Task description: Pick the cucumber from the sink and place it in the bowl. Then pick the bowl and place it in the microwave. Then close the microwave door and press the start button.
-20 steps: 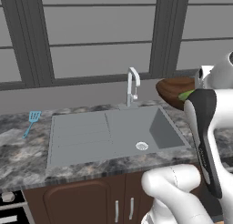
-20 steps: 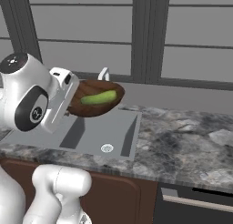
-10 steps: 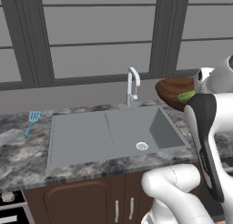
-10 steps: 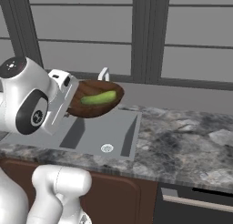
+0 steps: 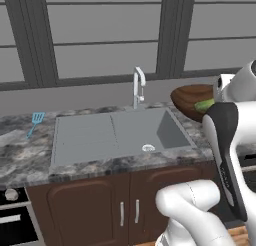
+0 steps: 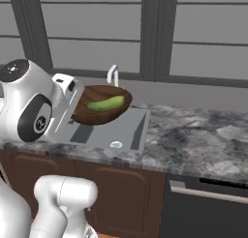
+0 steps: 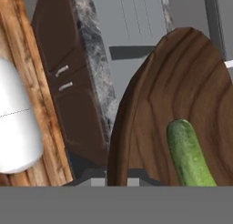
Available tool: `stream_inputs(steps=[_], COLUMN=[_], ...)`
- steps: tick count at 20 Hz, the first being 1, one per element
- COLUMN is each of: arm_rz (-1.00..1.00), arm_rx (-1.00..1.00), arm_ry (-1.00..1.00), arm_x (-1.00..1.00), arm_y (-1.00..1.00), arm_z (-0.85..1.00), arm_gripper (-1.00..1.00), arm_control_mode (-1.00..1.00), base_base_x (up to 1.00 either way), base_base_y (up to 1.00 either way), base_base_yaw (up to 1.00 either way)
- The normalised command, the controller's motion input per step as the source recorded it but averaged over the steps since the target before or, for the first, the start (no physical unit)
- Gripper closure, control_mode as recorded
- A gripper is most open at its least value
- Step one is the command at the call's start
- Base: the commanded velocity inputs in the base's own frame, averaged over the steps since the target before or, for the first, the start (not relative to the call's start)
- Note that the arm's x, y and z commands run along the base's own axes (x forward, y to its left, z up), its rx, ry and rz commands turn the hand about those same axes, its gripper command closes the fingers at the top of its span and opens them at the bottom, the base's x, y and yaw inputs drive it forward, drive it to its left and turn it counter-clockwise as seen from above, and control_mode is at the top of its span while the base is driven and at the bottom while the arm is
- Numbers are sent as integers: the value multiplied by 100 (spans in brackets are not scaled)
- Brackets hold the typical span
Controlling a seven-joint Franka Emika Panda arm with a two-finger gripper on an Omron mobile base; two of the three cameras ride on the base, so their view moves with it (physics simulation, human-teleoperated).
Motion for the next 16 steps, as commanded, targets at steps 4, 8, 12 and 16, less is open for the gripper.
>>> stream_inputs(steps=[4, 8, 12, 16], arm_rz=[0, 0, 0, 0], arm_rx=[0, 0, 0, 0], arm_ry=[0, 0, 0, 0], arm_x=[0, 0, 0, 0], arm_y=[0, 0, 0, 0], arm_z=[0, 0, 0, 0], arm_gripper=[100, 100, 100, 100], arm_control_mode=[100, 100, 100, 100], base_base_x=[-21, -2, 0, -19], base_base_y=[0, 0, 0, 0], base_base_yaw=[-19, -85, -91, -80])
